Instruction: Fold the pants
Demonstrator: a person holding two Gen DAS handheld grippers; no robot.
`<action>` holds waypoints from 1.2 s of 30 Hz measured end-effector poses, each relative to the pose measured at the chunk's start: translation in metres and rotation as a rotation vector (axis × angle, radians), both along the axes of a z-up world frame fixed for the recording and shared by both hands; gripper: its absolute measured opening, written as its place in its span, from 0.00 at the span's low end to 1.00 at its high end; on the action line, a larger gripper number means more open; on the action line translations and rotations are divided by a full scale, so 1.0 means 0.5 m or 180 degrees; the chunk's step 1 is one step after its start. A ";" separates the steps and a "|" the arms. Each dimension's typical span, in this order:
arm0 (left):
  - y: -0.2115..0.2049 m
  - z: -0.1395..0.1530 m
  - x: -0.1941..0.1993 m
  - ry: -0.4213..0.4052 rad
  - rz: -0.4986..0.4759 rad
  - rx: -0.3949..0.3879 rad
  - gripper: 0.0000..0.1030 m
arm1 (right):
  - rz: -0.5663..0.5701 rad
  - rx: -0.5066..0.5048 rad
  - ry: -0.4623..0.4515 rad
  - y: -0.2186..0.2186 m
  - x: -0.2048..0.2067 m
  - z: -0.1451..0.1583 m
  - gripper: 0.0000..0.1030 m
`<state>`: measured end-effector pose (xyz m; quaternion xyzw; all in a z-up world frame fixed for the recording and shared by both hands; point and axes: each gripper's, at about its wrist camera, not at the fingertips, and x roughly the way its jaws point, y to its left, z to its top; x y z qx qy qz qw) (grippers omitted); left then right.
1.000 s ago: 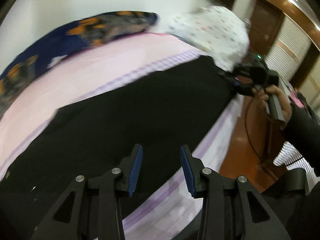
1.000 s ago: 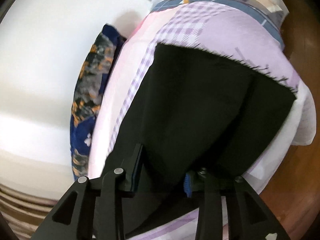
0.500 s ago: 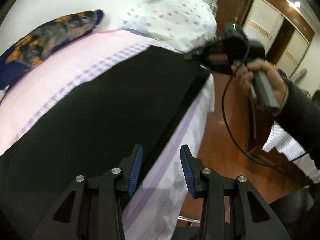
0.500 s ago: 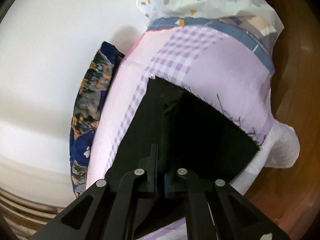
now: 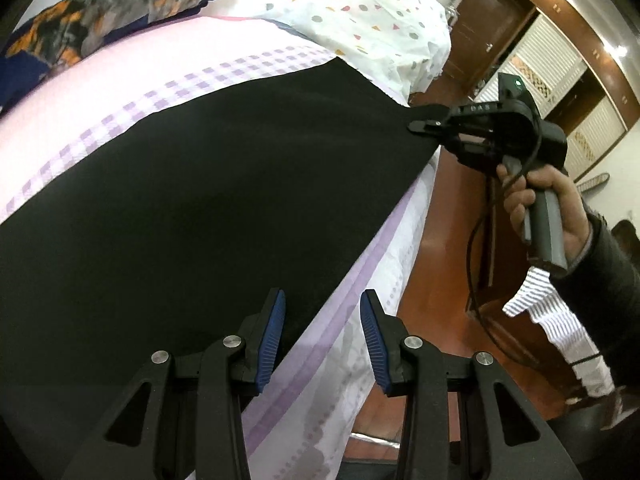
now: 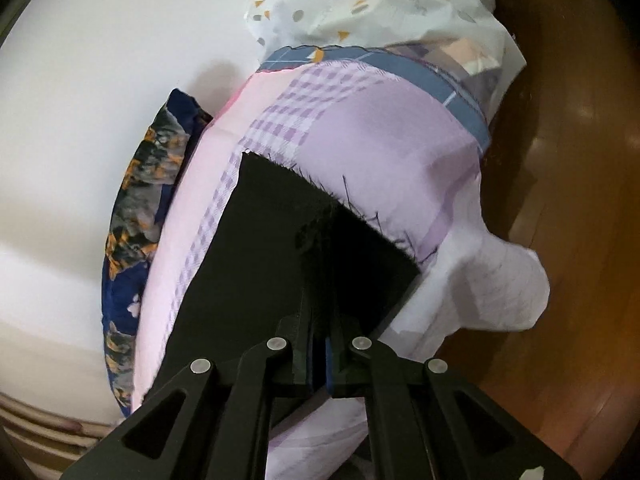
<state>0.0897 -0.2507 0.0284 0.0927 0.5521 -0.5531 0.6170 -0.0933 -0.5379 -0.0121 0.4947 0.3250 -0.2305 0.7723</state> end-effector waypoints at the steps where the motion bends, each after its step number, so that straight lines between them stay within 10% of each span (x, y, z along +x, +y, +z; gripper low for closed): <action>1: 0.000 0.000 0.000 -0.0002 0.0009 0.0006 0.39 | -0.0031 -0.0073 0.0044 -0.003 -0.003 0.004 0.05; 12: 0.053 0.052 0.047 -0.0113 0.0468 -0.0217 0.41 | -0.0067 -0.0546 0.0133 -0.007 -0.029 0.075 0.11; 23: 0.251 0.019 0.152 -0.0280 0.1550 0.0201 0.43 | 0.0001 -0.0581 0.0516 0.016 0.007 0.056 0.12; 36: 0.515 0.006 0.247 -0.1013 0.2728 0.0653 0.43 | 0.2461 -0.0655 -0.0096 0.396 0.396 0.153 0.30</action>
